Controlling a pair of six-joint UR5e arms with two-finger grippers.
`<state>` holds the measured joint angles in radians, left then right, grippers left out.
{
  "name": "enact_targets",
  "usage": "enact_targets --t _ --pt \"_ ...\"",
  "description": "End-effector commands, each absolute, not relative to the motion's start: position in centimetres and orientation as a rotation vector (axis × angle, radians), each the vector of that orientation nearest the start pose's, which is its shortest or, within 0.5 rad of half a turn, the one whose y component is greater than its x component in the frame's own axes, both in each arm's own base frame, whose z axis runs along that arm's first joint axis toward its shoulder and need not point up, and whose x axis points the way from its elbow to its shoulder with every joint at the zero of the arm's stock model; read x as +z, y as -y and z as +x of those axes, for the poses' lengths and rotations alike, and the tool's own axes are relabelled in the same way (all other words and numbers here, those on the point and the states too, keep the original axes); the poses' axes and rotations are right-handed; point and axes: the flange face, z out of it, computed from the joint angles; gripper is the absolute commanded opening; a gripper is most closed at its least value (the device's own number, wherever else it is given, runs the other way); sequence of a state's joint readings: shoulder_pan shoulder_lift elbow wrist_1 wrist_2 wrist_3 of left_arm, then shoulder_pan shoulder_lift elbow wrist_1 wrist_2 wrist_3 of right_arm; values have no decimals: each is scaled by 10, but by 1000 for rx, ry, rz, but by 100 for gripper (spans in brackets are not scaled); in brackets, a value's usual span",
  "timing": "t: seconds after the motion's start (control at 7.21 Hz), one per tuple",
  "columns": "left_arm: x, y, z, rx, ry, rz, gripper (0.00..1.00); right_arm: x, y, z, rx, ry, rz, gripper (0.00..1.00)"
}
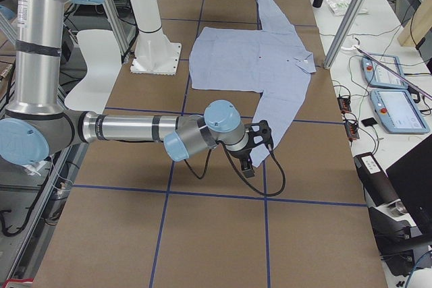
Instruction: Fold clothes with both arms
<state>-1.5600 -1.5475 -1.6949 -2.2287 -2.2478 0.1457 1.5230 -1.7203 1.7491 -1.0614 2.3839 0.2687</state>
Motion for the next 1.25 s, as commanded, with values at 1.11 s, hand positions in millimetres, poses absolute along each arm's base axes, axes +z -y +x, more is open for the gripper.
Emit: enact_targets --t 1.11 --pt "536 502 -65 405 -596 779 100 634 446 -208 422 883 344 71"
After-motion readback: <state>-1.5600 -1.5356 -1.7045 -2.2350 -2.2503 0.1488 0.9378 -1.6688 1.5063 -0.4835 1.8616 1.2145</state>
